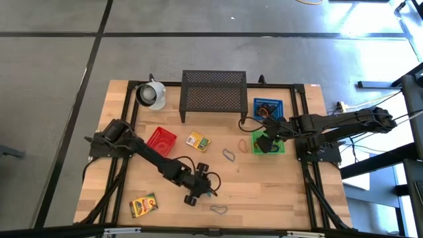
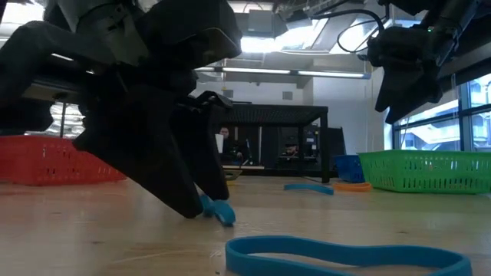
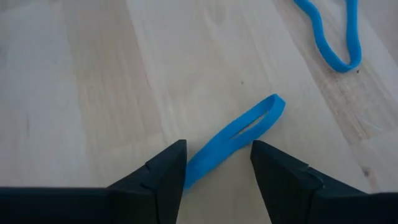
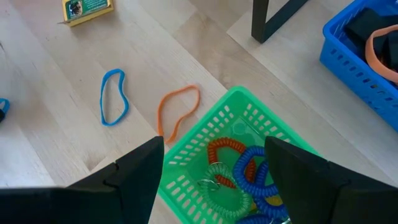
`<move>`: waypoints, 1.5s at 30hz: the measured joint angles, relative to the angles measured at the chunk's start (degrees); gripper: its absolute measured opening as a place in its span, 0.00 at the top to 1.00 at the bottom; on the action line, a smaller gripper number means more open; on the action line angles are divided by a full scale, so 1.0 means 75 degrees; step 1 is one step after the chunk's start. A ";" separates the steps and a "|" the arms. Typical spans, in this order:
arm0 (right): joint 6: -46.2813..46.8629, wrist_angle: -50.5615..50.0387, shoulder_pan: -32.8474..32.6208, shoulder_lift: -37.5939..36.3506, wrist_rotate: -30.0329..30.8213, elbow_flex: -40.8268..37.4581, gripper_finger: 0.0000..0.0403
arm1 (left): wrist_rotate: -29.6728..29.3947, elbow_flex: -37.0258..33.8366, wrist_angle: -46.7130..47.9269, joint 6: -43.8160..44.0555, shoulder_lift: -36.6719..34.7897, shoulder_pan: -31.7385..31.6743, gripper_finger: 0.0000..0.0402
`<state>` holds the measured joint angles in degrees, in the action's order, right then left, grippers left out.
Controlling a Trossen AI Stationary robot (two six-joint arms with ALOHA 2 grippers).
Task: Pick & Place Office Desk Supplies
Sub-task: Put the blue rubber band into the blue bin
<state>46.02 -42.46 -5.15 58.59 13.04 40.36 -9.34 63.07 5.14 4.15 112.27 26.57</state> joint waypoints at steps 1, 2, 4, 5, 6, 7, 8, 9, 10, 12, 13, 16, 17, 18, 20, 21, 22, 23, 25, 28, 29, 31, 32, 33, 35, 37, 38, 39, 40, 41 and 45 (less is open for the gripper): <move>0.0000 0.0000 0.0000 0.0000 0.0002 0.0000 0.31 | 0.0125 0.0000 -0.0067 -0.0086 0.0042 -0.0051 0.55; 0.0000 -0.0001 0.0000 0.0000 0.0001 0.0000 0.31 | 0.0238 0.0000 -0.0110 -0.0126 0.0069 -0.0095 0.55; 0.0000 0.0000 0.0000 0.0000 0.0003 0.0000 0.31 | 0.0461 0.0012 -0.0161 -0.0143 0.0149 -0.0165 0.55; 0.0000 -0.0003 0.0000 0.0000 0.0000 0.0000 0.31 | 0.0573 0.0017 -0.0197 -0.0133 0.0211 -0.0194 0.55; 0.0001 0.0000 0.0000 0.0000 0.0001 0.0000 0.31 | 0.0637 0.0020 -0.0200 -0.0131 0.0240 -0.0220 0.55; 0.0002 0.0000 0.0000 0.0000 0.0003 0.0000 0.31 | 0.0656 0.0020 -0.0200 -0.0129 0.0265 -0.0228 0.55; 0.0002 -0.0005 0.0000 0.0000 0.0000 0.0000 0.31 | 0.0654 0.0020 -0.0199 -0.0129 0.0284 -0.0228 0.55; 0.0002 -0.0003 0.0000 0.0000 0.0003 0.0000 0.31 | 0.0636 0.0020 -0.0190 -0.0129 0.0289 -0.0228 0.55; 0.0003 -0.0003 0.0000 0.0000 0.0004 0.0000 0.31 | 0.0623 0.0020 -0.0179 -0.0129 0.0292 -0.0228 0.56; 0.0003 -0.0003 0.0000 0.0000 0.0070 0.0000 0.31 | 0.0626 0.0020 -0.0162 -0.0129 0.0295 -0.0228 0.59; 0.0003 -0.0003 0.0000 0.0000 0.0119 0.0000 0.31 | 0.0632 0.0020 -0.0159 -0.0129 0.0300 -0.0228 0.62; 0.0003 -0.0003 0.0000 0.0000 0.0161 0.0000 0.31 | 0.0788 0.0020 -0.0134 -0.0129 0.0309 -0.0230 0.75; 0.0003 -0.0003 0.0000 0.0000 0.0170 0.0000 0.31 | 0.0871 0.0020 -0.0130 -0.0129 0.0313 -0.0231 0.80; 0.0003 -0.0003 0.0000 0.0000 0.0172 0.0000 0.31 | 0.0923 0.0017 -0.0129 -0.0121 0.0318 -0.0235 0.86; 0.0003 -0.0003 0.0000 0.0000 0.0172 0.0000 0.31 | 0.0932 0.0017 -0.0131 0.0042 0.0315 -0.0244 0.96; 0.0003 -0.0003 0.0000 0.0000 0.0169 0.0000 0.31 | 0.0926 0.0015 -0.0146 0.0207 0.0314 -0.0256 0.97; 0.0003 -0.0003 0.0000 0.0000 0.0159 0.0000 0.31 | 0.0932 0.0015 -0.0162 0.0346 0.0261 -0.0283 0.98; 0.0003 -0.0003 0.0000 0.0000 0.0142 0.0000 0.31 | 0.0946 0.0015 -0.0190 0.0463 0.0228 -0.0297 0.98; 0.0003 0.0000 0.0000 0.0000 0.0140 0.0000 0.31 | 0.0908 -0.0005 -0.0240 0.0649 0.0119 -0.0362 0.99; 0.0003 0.0034 0.0000 0.0000 0.0117 0.0000 0.31 | 0.0494 -0.0048 -0.0176 0.0673 -0.0138 -0.0527 0.99; -0.0006 0.0089 0.0000 0.0000 0.0117 0.0000 0.31 | 0.0307 -0.0052 -0.0210 0.0680 -0.0261 -0.0617 0.99; -0.0096 0.0264 0.0000 0.0000 0.0117 0.0000 0.31 | -0.0067 -0.0037 -0.0369 0.0690 -0.0546 -0.0788 0.99; -0.0193 0.0395 0.0000 -0.0001 0.0115 0.0000 0.31 | -0.0216 -0.0031 -0.0409 0.0692 -0.0693 -0.0865 0.99; -0.0290 0.0562 0.0000 -0.0016 0.0088 0.0000 0.31 | -0.0337 -0.0029 -0.0431 0.0727 -0.0835 -0.0937 0.99; -0.0570 0.1053 0.0000 -0.0045 -0.0127 0.0000 0.31 | -0.0653 -0.0031 -0.0443 0.0751 -0.1114 -0.1099 0.99; -0.0896 0.1625 -0.0023 -0.0075 -0.0420 0.0000 0.31 | -0.1115 -0.0029 -0.0606 0.0751 -0.1465 -0.1266 0.99; -0.1100 0.1988 -0.0057 -0.0087 -0.0580 0.0000 0.31 | -0.1366 -0.0029 -0.0662 0.0751 -0.1654 -0.1339 0.99; -0.1338 0.2419 -0.0104 -0.0087 -0.0757 0.0000 0.31 | -0.1608 -0.0022 -0.0786 0.0744 -0.1811 -0.1407 0.99; -0.1598 0.2810 -0.0168 -0.0087 -0.0930 0.0003 0.31 | -0.1832 -0.0015 -0.0920 0.0711 -0.1952 -0.1462 0.99; -0.1862 0.3194 -0.0229 -0.0087 -0.1112 0.0003 0.31 | -0.2033 -0.0016 -0.0995 0.0641 -0.2094 -0.1503 0.99; -0.2937 0.4573 -0.0442 -0.0074 -0.1395 0.0003 0.31 | -0.2561 -0.0015 -0.1700 0.0019 -0.2502 -0.1688 0.99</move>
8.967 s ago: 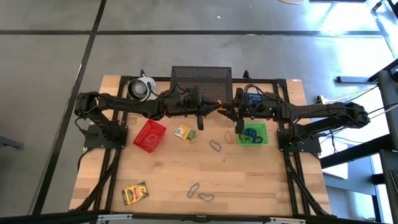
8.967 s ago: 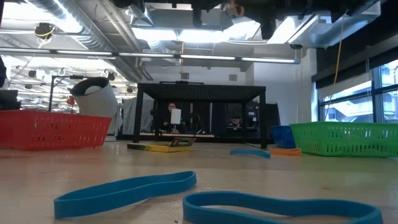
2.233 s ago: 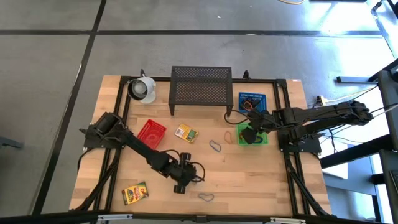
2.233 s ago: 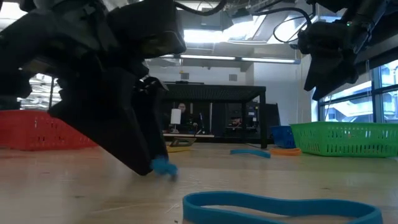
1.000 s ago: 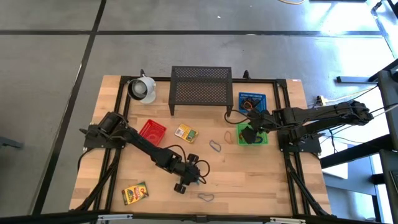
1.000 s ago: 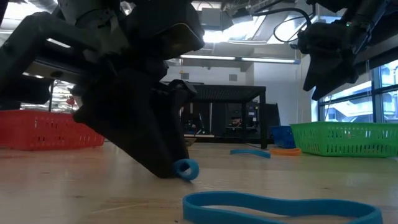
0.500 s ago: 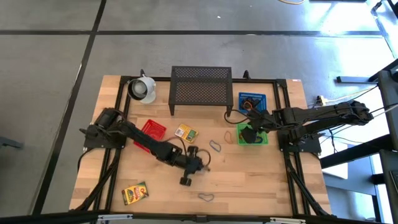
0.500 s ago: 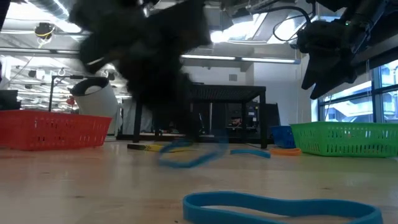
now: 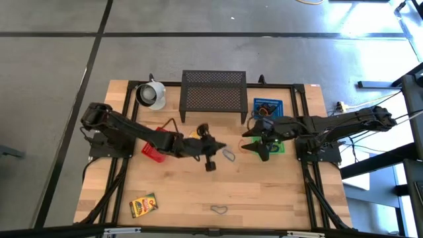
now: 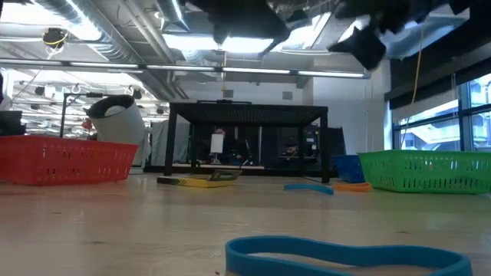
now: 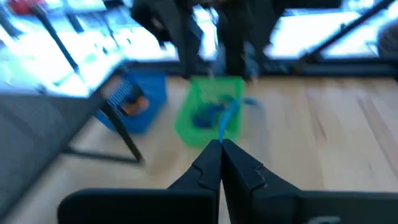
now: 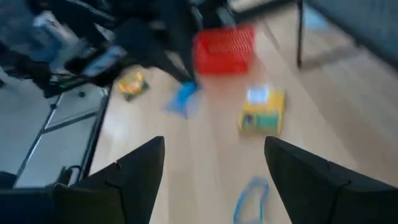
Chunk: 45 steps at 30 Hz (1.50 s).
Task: Pick & Place Office Desk Supplies
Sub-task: Put the blue rubber band into the blue bin
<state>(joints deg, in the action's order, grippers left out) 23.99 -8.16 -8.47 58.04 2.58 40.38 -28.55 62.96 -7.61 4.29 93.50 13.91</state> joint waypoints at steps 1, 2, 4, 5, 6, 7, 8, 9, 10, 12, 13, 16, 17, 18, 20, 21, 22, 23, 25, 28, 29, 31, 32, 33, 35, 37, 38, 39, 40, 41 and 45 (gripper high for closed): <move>-0.0289 0.0258 -0.0031 0.0001 0.0030 0.0000 0.31 | -0.0066 0.0000 -0.0232 -0.0207 -0.0038 -0.0048 0.99; -0.0582 0.0493 -0.0051 0.0001 0.0130 0.0000 0.31 | -0.0071 0.0000 -0.0580 -0.0398 -0.0039 -0.0101 0.99; -0.1034 0.0886 -0.0056 0.0001 0.0321 0.0000 0.31 | -0.0060 0.0000 -0.1137 -0.0773 -0.0037 -0.0182 0.99; -0.1191 0.1027 -0.0055 0.0001 0.0370 0.0000 0.31 | -0.0060 0.0000 -0.1433 -0.0932 -0.0033 -0.0206 0.99; -0.1322 0.1159 -0.0044 0.0001 0.0375 0.0000 0.31 | -0.0057 0.0001 -0.1676 -0.1089 -0.0033 -0.0252 0.99; -0.1448 0.1287 -0.0028 0.0001 0.0378 0.0000 0.31 | -0.0057 0.0004 -0.1845 -0.1206 -0.0033 -0.0304 0.99; -0.1532 0.1383 -0.0016 0.0001 0.0379 0.0000 0.31 | -0.0069 0.0006 -0.1947 -0.1282 -0.0033 -0.0359 0.99; -0.1620 0.1442 -0.0007 0.0001 0.0400 0.0000 0.31 | -0.0082 0.0006 -0.2042 -0.1327 -0.0030 -0.0425 0.99; -0.1693 0.1505 0.0008 0.0003 0.0401 0.0000 0.31 | -0.0103 0.0006 -0.2137 -0.1350 -0.0030 -0.0487 0.99; -0.1843 0.1682 0.0023 0.0004 0.0395 0.0000 0.31 | -0.0098 0.0006 -0.2400 -0.1484 -0.0030 -0.0618 0.99; -0.1896 0.1765 0.0023 0.0004 0.0400 0.0000 0.31 | -0.0069 0.0006 -0.2497 -0.1592 -0.0030 -0.0675 0.99; -0.2059 0.1969 0.0023 0.0004 0.0402 0.0000 0.31 | 0.0161 0.0006 -0.2743 -0.1790 -0.0030 -0.0878 0.99; -0.2115 0.2066 0.0020 0.0004 0.0438 0.0000 0.31 | 0.0316 0.0006 -0.2828 -0.1808 -0.0030 -0.0951 0.99; -0.2176 0.2143 0.0020 0.0004 0.0532 0.0000 0.31 | 0.0468 0.0006 -0.2866 -0.1812 -0.0033 -0.1026 0.99; -0.2274 0.2214 0.0020 0.0004 0.0833 0.0000 0.31 | 0.0765 0.0006 -0.2920 -0.1812 -0.0030 -0.1157 0.99; -0.2291 0.2226 0.0023 0.0004 0.1005 0.0000 0.31 | 0.0867 0.0006 -0.2962 -0.1819 -0.0030 -0.1203 0.99; -0.2290 0.2232 0.0023 0.0004 0.1167 0.0000 0.31 | 0.0951 0.0006 -0.2992 -0.1846 -0.0031 -0.1246 0.99; -0.2284 0.2232 0.0023 0.0004 0.1316 0.0000 0.31 | 0.1013 0.0006 -0.3013 -0.1892 -0.0030 -0.1289 0.99; -0.2265 0.2232 0.0023 0.0004 0.1514 0.0000 0.31 | 0.1095 0.0008 -0.3016 -0.2003 -0.0030 -0.1361 0.99; -0.2262 0.2234 0.0023 0.0004 0.1613 0.0000 0.33 | 0.1374 0.0009 -0.3141 -0.2127 -0.0030 -0.1509 0.99; -0.2262 0.2266 0.0023 0.0009 0.1658 0.0000 0.34 | 0.1498 0.0009 -0.3222 -0.2158 -0.0030 -0.1561 0.99; -0.2262 0.2353 0.0023 0.0009 0.1795 0.0000 0.38 | 0.1688 0.0009 -0.3348 -0.2212 -0.0033 -0.1667 0.99; -0.2262 0.2397 0.0023 0.0009 0.1855 0.0000 0.40 | 0.1769 0.0009 -0.3367 -0.2210 -0.0033 -0.1719 0.99; -0.2263 0.2430 0.0023 0.0009 0.1942 0.0000 0.43 | 0.1846 0.0009 -0.3367 -0.2191 -0.0033 -0.1756 0.99; -0.2264 0.2477 0.0023 0.0009 0.2115 0.0000 0.48 | 0.2099 0.0009 -0.3367 -0.2162 -0.0033 -0.1826 0.99; -0.2263 0.2486 0.0023 0.0009 0.2198 0.0000 0.54 | 0.2369 0.0009 -0.3367 -0.2159 -0.0033 -0.1866 0.99; -0.2262 0.2486 0.0023 0.0009 0.2202 0.0000 0.56 | 0.2429 0.0009 -0.3367 -0.2159 -0.0033 -0.1883 0.99; -0.2246 0.2486 0.0023 0.0009 0.2202 0.0000 0.59 | 0.2426 0.0009 -0.3367 -0.2167 -0.0033 -0.1883 0.99; -0.2184 0.2486 0.0023 0.0009 0.2202 0.0000 0.62 | 0.2415 0.0009 -0.3370 -0.2231 -0.0033 -0.1883 0.99; -0.2096 0.2486 0.0023 0.0009 0.2202 0.0000 0.65 | 0.2390 0.0009 -0.3392 -0.2317 -0.0033 -0.1883 0.99; -0.2061 0.2486 0.0023 0.0009 0.2200 0.0000 0.78 | 0.2387 0.0013 -0.3649 -0.2658 -0.0033 -0.1883 0.99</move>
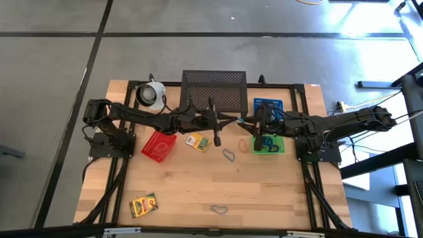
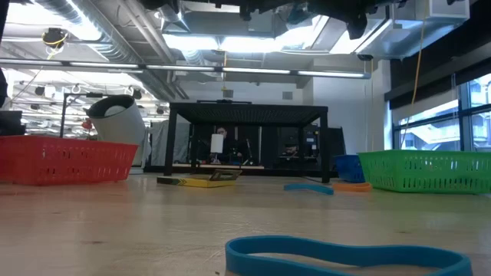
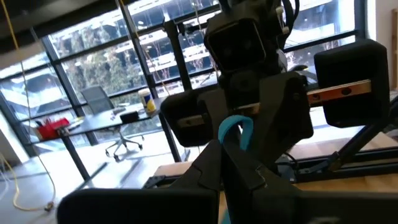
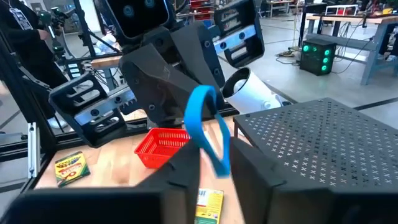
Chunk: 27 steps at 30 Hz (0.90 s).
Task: Pick & Place Office Desk Supplies
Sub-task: Put the blue rubber band into the blue bin
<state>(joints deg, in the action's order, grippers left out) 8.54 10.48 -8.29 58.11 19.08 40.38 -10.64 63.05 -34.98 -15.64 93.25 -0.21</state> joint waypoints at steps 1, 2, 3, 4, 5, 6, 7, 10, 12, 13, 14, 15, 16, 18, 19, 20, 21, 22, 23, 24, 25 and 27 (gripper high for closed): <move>0.0000 0.0000 0.0000 0.0000 0.0002 0.0000 0.82 | -0.0003 0.0002 -0.0011 -0.0064 -0.0001 0.0000 0.99; 0.0000 0.0000 0.0000 0.0000 -0.0001 0.0000 0.85 | -0.0008 0.0002 -0.0006 -0.0107 -0.0003 0.0000 0.99; 0.0000 0.0000 0.0000 0.0000 -0.0001 0.0000 0.89 | -0.0016 0.0002 0.0003 -0.0136 -0.0003 0.0000 0.99; -0.0003 0.0000 0.0000 0.0000 -0.0001 0.0000 0.93 | -0.0019 0.0002 0.0000 -0.0136 -0.0003 0.0000 0.99; -0.0017 0.0000 0.0000 0.0000 -0.0001 0.0000 0.96 | -0.0019 0.0002 -0.0003 -0.0136 -0.0003 0.0000 0.99; -0.0061 0.0000 0.0000 0.0000 -0.0004 0.0000 0.98 | -0.0019 0.0002 -0.0002 -0.0136 -0.0003 0.0002 0.99; -0.0059 0.0000 0.0000 0.0000 -0.0002 0.0000 0.98 | -0.0019 0.0002 0.0000 -0.0136 -0.0003 0.0003 0.99; 0.0113 -0.0002 0.0000 0.0000 -0.0004 0.0000 0.97 | -0.0026 0.0002 0.0000 -0.0032 -0.0003 0.0003 0.99; 0.0139 0.0000 0.0006 0.0000 -0.0001 0.0000 0.98 | -0.0096 0.0002 0.0003 0.0226 -0.0003 0.0006 0.98; 0.0125 -0.0001 0.0028 0.0000 -0.0005 0.0000 0.99 | -0.0141 0.0002 0.0003 0.0321 -0.0003 0.0008 0.97; 0.0123 -0.0013 0.0066 -0.0003 -0.0012 0.0000 0.99 | -0.0180 0.0002 0.0014 0.0382 -0.0003 0.0006 0.95; 0.0153 -0.0054 0.0121 -0.0011 -0.0039 0.0000 0.99 | -0.0231 0.0002 0.0068 0.0395 -0.0003 0.0006 0.93; 0.0177 -0.0129 0.0193 -0.0039 -0.0074 0.0000 0.99 | -0.0286 0.0002 0.0140 0.0406 -0.0003 0.0006 0.91; 0.0181 -0.0405 0.0350 -0.0164 -0.0140 0.0000 0.99 | -0.0394 0.0002 0.0307 0.0492 -0.0003 0.0006 0.85; 0.0193 -0.0537 0.0445 -0.0251 -0.0187 0.0000 0.99 | -0.0479 0.0002 0.0386 0.0583 -0.0003 0.0006 0.81; 0.0218 -0.0750 0.0574 -0.0374 -0.0230 0.0000 0.99 | -0.0573 0.0002 0.0470 0.0667 -0.0003 0.0006 0.78; 0.0265 -0.0964 0.0758 -0.0518 -0.0252 0.0000 0.99 | -0.0677 0.0002 0.0577 0.0756 -0.0006 0.0006 0.74; 0.0328 -0.1178 0.0961 -0.0696 -0.0267 0.0000 0.99 | -0.0824 0.0002 0.0713 0.0843 -0.0006 0.0006 0.71; 0.0411 -0.1427 0.1177 -0.0920 -0.0267 0.0000 0.99 | -0.1014 0.0002 0.0814 0.0932 -0.0006 0.0006 0.68; 0.0500 -0.1681 0.1376 -0.1109 -0.0263 0.0000 0.99 | -0.1263 0.0002 0.0890 0.1031 -0.0006 0.0006 0.66; 0.0604 -0.2028 0.1592 -0.1297 -0.0245 0.0003 0.99 | -0.1498 0.0002 0.0935 0.1117 -0.0006 0.0006 0.64; 0.0828 -0.2855 0.2092 -0.1614 -0.0168 0.0003 1.00 | -0.1855 0.0002 0.0959 0.1194 -0.0006 0.0006 0.61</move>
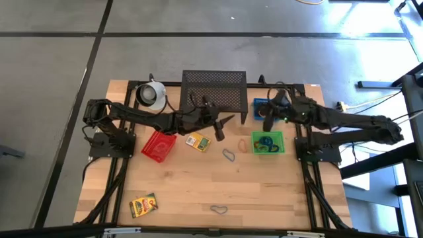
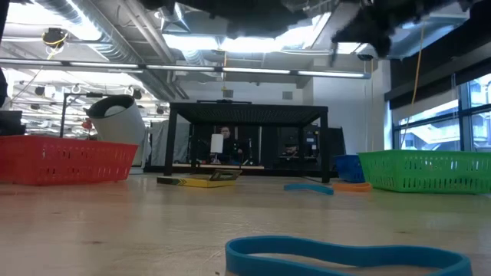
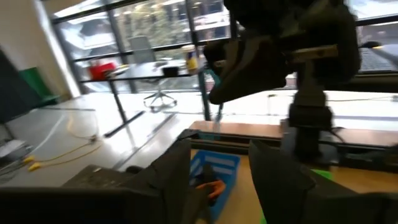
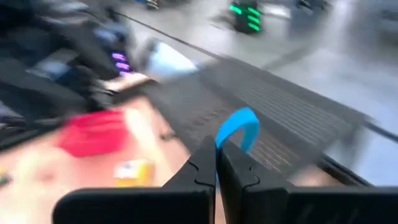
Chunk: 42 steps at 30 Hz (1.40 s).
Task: Pick & Place Office Desk Supplies
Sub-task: Put the blue rubber band into the blue bin
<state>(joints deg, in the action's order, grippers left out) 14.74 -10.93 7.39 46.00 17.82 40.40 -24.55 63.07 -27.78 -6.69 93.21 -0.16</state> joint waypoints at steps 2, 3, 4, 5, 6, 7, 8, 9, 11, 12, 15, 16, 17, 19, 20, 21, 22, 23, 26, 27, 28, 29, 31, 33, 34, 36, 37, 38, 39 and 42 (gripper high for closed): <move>0.0343 -0.0813 0.0514 -0.0243 0.0188 0.0000 1.00 | -0.0186 0.0000 -0.0013 -0.0001 0.0000 -0.0006 0.59; 0.0498 -0.1237 0.0786 -0.0283 0.0264 0.0000 1.00 | -0.0201 0.0000 -0.0024 -0.0001 0.0000 -0.0006 0.59; 0.0651 -0.1693 0.1060 -0.0286 0.0322 0.0000 1.00 | -0.0201 0.0000 -0.0027 0.0002 0.0000 -0.0006 0.59; 0.0808 -0.2173 0.1334 -0.0266 0.0333 -0.0002 1.00 | -0.0201 0.0000 -0.0027 0.0014 0.0000 -0.0006 0.59; 0.0965 -0.2600 0.1599 -0.0223 0.0317 -0.0003 1.00 | -0.0201 0.0000 -0.0027 0.0017 0.0000 -0.0004 0.59; 0.1094 -0.2938 0.1884 -0.0112 0.0311 -0.0003 1.00 | -0.0201 0.0000 -0.0030 0.0019 0.0000 0.0000 0.59; 0.1206 -0.3223 0.2133 0.0016 0.0318 -0.0003 1.00 | -0.0199 0.0000 -0.0028 0.0050 0.0000 0.0001 0.59; 0.1289 -0.3464 0.2341 0.0181 0.0343 -0.0010 1.00 | -0.0199 0.0000 -0.0027 0.0138 0.0000 0.0000 0.59; 0.1381 -0.3460 0.2665 0.0542 0.0323 -0.0093 1.00 | -0.0202 0.0000 0.0009 0.0420 0.0000 0.0000 0.59; 0.1381 -0.3403 0.2803 0.0731 0.0261 -0.0138 0.99 | -0.0202 0.0000 0.0071 0.0568 0.0000 0.0000 0.60; 0.1406 -0.3408 0.3170 0.1342 0.0219 -0.0279 0.99 | -0.0199 0.0000 0.0370 0.1055 0.0000 0.0000 0.59; 0.1502 -0.3408 0.3252 0.1522 0.0204 -0.0309 0.99 | -0.0177 0.0000 0.0543 0.1247 0.0000 0.0000 0.58; 0.1611 -0.3407 0.3320 0.1691 0.0163 -0.0329 0.99 | -0.0135 0.0000 0.0755 0.1434 0.0000 0.0000 0.58; 0.1755 -0.3408 0.3385 0.1950 0.0074 -0.0358 0.98 | -0.0014 0.0000 0.1238 0.1831 0.0000 0.0025 0.57; 0.1763 -0.3397 0.3396 0.2054 0.0074 -0.0358 0.98 | 0.0063 0.0000 0.1453 0.2001 0.0000 0.0041 0.57; 0.1772 -0.3371 0.3403 0.2125 0.0074 -0.0358 0.98 | 0.0086 0.0000 0.1680 0.2164 0.0000 0.0065 0.57; 0.1777 -0.3345 0.3408 0.2176 0.0075 -0.0358 0.97 | 0.0094 0.0000 0.1880 0.2301 0.0000 0.0092 0.57; 0.1778 -0.3322 0.3412 0.2205 0.0066 -0.0358 0.96 | 0.0099 0.0000 0.2059 0.2411 0.0000 0.0123 0.57; 0.1776 -0.3306 0.3435 0.2215 -0.0136 -0.0358 0.91 | 0.0116 0.0000 0.2384 0.2622 0.0000 0.0191 0.57; 0.1777 -0.3306 0.3449 0.2215 -0.0163 -0.0358 0.88 | 0.0125 0.0000 0.2464 0.2659 0.0000 0.0209 0.57; 0.1775 -0.3309 0.3476 0.2215 -0.0194 -0.0358 0.85 | 0.0122 0.0000 0.2531 0.2673 0.0000 0.0227 0.57; 0.1766 -0.3306 0.3504 0.2215 -0.0242 -0.0358 0.82 | 0.0126 0.0000 0.2582 0.2676 0.0000 0.0238 0.56; 0.1746 -0.3309 0.3553 0.2215 -0.0322 -0.0358 0.75 | 0.0250 0.0000 0.2649 0.2677 0.0000 0.0261 0.56; 0.1744 -0.3310 0.3574 0.2215 -0.0328 -0.0358 0.66 | 0.0418 0.0000 0.2770 0.2722 0.0000 0.0268 0.56; 0.1741 -0.3309 0.3577 0.2215 -0.0325 -0.0358 0.62 | 0.0558 0.0000 0.2862 0.2782 0.0000 0.0268 0.56; 0.1727 -0.3309 0.3579 0.2215 -0.0326 -0.0358 0.53 | 0.0868 0.0000 0.3093 0.2823 0.0000 0.0271 0.56; 0.1746 -0.3309 0.3577 0.2215 -0.0333 -0.0358 0.49 | 0.0997 0.0000 0.3224 0.2820 0.0000 0.0271 0.56; 0.1756 -0.3309 0.3577 0.2215 -0.0365 -0.0358 0.44 | 0.1163 0.0000 0.3372 0.2818 0.0000 0.0283 0.56; 0.1757 -0.3309 0.3579 0.2215 -0.0431 -0.0358 0.40 | 0.1272 0.0000 0.3521 0.2805 0.0000 0.0301 0.57; 0.1870 -0.3312 0.3569 0.2215 -0.0528 -0.0358 0.29 | 0.1506 0.0000 0.3893 0.2435 0.0010 0.0337 0.57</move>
<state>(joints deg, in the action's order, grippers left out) 28.77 -35.77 34.16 62.61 13.85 37.71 -13.26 63.07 1.41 11.57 93.29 2.36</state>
